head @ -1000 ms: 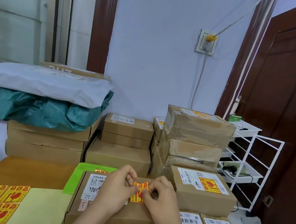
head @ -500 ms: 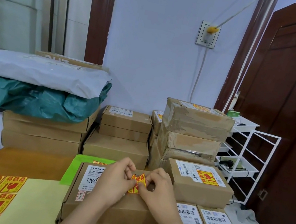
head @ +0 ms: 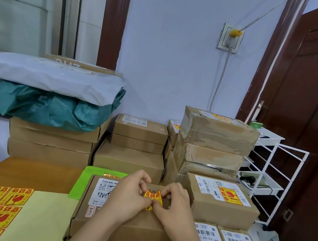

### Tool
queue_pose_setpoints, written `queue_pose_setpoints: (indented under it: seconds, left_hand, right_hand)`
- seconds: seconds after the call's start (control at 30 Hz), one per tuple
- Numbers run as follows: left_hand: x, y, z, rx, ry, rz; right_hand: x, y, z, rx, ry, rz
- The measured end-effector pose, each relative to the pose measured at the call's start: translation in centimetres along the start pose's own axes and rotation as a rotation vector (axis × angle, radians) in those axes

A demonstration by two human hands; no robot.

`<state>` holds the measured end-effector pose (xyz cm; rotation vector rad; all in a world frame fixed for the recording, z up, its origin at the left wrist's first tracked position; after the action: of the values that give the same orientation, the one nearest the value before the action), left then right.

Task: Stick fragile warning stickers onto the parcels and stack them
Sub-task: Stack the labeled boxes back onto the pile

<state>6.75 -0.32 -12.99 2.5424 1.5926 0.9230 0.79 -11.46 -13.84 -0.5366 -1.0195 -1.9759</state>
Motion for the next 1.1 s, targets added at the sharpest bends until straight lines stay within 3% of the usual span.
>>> queue_pose_setpoints:
  seconds: [0.53,0.77,1.1]
  left_hand:
    - [0.6,0.2,0.4,0.0,-0.046,-0.072]
    - [0.5,0.5,0.2,-0.088,0.051,-0.105]
    - [0.0,0.9,0.4,-0.094,0.148,-0.105]
  right_hand:
    - [-0.1,0.1,0.4,0.062,-0.043,0.004]
    - [-0.2,0.1,1.1,0.128,-0.114,0.001]
    - [-0.7,1.3,0.6,0.075,-0.129,0.039]
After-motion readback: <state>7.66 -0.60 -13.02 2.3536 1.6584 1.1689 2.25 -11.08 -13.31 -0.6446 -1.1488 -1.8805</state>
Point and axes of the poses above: each hand's wrist, its own y-axis towards the middle knuckle, its own x-axis out of the back of the hand, z = x × y, the point moved 10 cm from there along y, towards the middle knuckle, and after that the axes turned 2 degrees about -z, right-handed, at the moved point
